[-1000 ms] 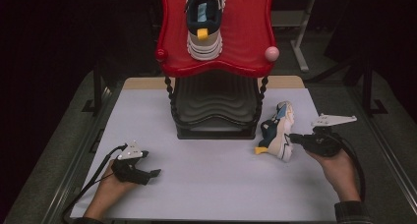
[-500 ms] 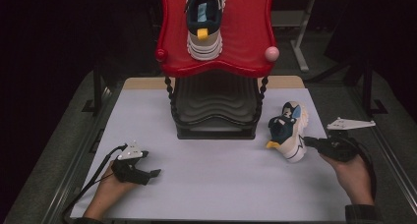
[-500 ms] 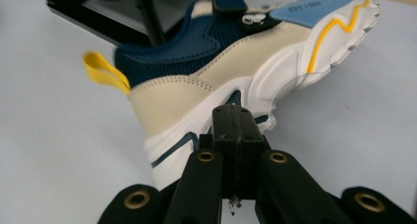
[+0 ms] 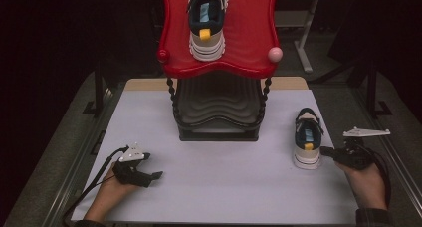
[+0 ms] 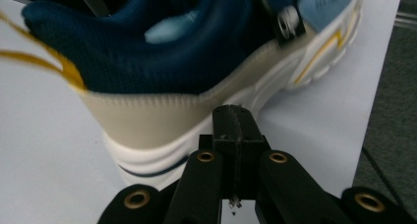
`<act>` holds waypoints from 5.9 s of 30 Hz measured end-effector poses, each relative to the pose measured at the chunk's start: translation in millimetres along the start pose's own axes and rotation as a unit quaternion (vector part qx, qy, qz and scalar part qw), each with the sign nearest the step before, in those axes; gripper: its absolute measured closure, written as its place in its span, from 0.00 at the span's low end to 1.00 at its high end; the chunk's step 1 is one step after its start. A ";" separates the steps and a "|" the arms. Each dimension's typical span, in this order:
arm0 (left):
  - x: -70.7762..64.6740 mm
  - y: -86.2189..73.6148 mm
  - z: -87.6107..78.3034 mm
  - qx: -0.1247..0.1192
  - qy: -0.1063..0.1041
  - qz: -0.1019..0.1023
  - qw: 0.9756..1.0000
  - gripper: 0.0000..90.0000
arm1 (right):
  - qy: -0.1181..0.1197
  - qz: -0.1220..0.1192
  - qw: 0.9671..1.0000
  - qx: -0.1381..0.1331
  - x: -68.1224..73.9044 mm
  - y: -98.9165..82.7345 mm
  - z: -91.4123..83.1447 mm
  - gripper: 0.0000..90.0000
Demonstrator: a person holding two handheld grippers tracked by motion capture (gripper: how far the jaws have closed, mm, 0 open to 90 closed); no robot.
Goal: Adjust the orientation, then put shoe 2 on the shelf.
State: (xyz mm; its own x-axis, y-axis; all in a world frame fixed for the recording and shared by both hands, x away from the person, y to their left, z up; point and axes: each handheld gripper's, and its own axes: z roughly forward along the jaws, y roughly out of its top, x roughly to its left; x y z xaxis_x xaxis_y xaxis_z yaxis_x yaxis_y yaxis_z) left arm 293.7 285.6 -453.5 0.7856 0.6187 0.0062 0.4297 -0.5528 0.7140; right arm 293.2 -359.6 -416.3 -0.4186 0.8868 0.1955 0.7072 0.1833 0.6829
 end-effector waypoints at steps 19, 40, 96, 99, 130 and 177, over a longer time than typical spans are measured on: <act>0.1 0.0 0.1 0.000 -0.001 -0.001 1.000 0.16 | -0.038 0.016 0.999 -0.008 -22.1 4.3 27.9 1.00; 0.2 0.0 0.2 0.000 -0.001 -0.002 1.000 0.16 | 0.015 -0.007 0.999 -0.037 -6.4 31.6 40.2 0.91; -0.2 -0.2 0.1 -0.001 0.000 0.000 1.000 0.16 | 0.089 -0.047 0.992 -0.077 2.8 83.4 59.4 0.74; -0.2 -0.2 0.1 -0.001 0.000 0.000 1.000 0.16 | 0.095 -0.050 0.991 -0.082 1.9 82.6 58.8 0.75; 0.0 -0.1 0.2 -0.001 0.000 -0.001 1.000 0.16 | 0.108 -0.102 0.969 -0.196 44.7 183.2 -62.9 0.77; 0.0 -0.3 0.1 0.000 0.001 0.001 1.000 0.16 | 0.114 -0.180 0.926 -0.313 141.2 346.4 -116.6 0.79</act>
State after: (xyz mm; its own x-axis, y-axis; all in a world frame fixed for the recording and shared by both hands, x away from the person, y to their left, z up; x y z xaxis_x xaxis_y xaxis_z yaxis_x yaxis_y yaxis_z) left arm 293.5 285.7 -453.7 0.7861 0.6181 0.0090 0.4277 -0.5543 0.7140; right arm 412.6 -220.4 -70.1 -0.7234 0.6898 -0.0294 0.0597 0.1049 0.9927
